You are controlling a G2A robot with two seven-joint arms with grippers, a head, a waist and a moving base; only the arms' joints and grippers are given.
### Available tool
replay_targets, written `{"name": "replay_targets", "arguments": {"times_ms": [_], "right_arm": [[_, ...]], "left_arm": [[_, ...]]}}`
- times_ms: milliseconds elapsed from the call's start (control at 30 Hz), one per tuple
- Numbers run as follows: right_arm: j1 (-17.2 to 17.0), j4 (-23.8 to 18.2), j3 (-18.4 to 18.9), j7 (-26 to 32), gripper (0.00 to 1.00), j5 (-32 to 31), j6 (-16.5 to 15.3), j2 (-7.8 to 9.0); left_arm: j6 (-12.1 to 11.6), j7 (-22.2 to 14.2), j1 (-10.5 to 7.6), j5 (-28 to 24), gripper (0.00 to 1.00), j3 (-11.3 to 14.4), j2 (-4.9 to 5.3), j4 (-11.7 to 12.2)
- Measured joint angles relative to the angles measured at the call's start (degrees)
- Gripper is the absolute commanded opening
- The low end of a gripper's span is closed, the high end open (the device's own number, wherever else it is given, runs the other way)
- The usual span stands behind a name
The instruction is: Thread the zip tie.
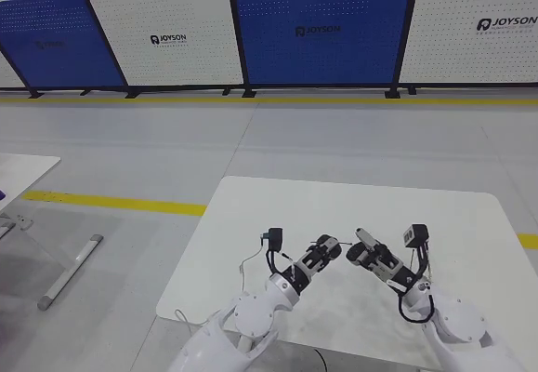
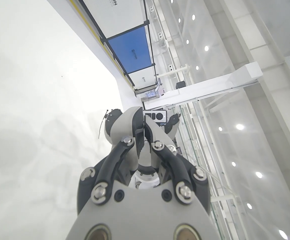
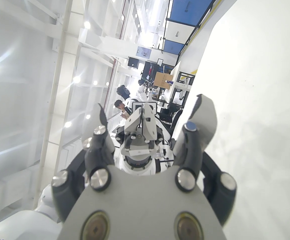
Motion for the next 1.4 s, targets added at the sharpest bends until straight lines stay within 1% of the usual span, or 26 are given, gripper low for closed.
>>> {"name": "replay_targets", "arguments": {"times_ms": [33,133,267,333,733,833,933,1033,1100,1167,1233,1267,1400], "right_arm": [[-0.2,0.1,0.6,0.7,1.0,0.5,0.2,0.12],[-1.2,0.2,3.1,5.8,1.0,3.8,1.1,0.69],[-2.7,-0.6,6.9,13.7,1.0,7.2,2.1,1.66],[-3.0,-0.9,7.6,15.4,1.0,7.8,2.5,1.85],[-3.0,-0.9,7.6,15.5,1.0,7.8,2.5,1.84],[-3.0,-0.9,7.6,15.5,1.0,7.8,2.5,1.84],[-3.0,-0.9,7.6,15.5,1.0,7.8,2.5,1.84],[-3.0,-0.9,7.6,15.5,1.0,7.8,2.5,1.84],[-3.0,-0.9,7.6,15.5,1.0,7.8,2.5,1.84],[-3.0,-0.9,7.6,15.5,1.0,7.8,2.5,1.84],[-3.0,-0.9,7.6,15.5,1.0,7.8,2.5,1.84],[-3.0,-0.9,7.6,15.5,1.0,7.8,2.5,1.84],[-3.0,-0.9,7.6,15.5,1.0,7.8,2.5,1.84]], "left_arm": [[-0.1,-0.2,0.24,-0.1,0.0,-0.5,0.11,-0.2],[0.1,-1.5,1.26,-0.2,0.0,-2.8,0.61,-0.7],[1.7,-6.9,2.86,-0.5,0.0,-6.9,1.67,-2.1],[2.0,-7.7,3.29,-1.0,0.0,-8.0,1.88,-2.6],[2.0,-7.7,3.3,-1.1,0.0,-8.0,1.87,-2.6],[1.4,-9.2,3.33,-2.2,0.0,-8.1,1.92,-2.7],[1.8,-12.7,3.6,-6.4,0.0,-9.8,2.2,-3.3],[1.9,-16.7,4.08,-9.6,0.0,-12.3,2.69,-4.5],[1.7,-18.9,4.63,-11.8,0.0,-14.6,3.05,-6.5],[1.7,-20.7,5.6,-11.1,0.0,-16.7,3.53,-9.5],[2.5,-22.7,6.48,-9.0,0.0,-18.0,3.95,-11.8],[2.8,-23.2,6.66,-8.3,0.0,-18.3,4.05,-12.3],[2.8,-23.1,6.62,-8.6,0.0,-18.2,4.04,-12.1]]}}
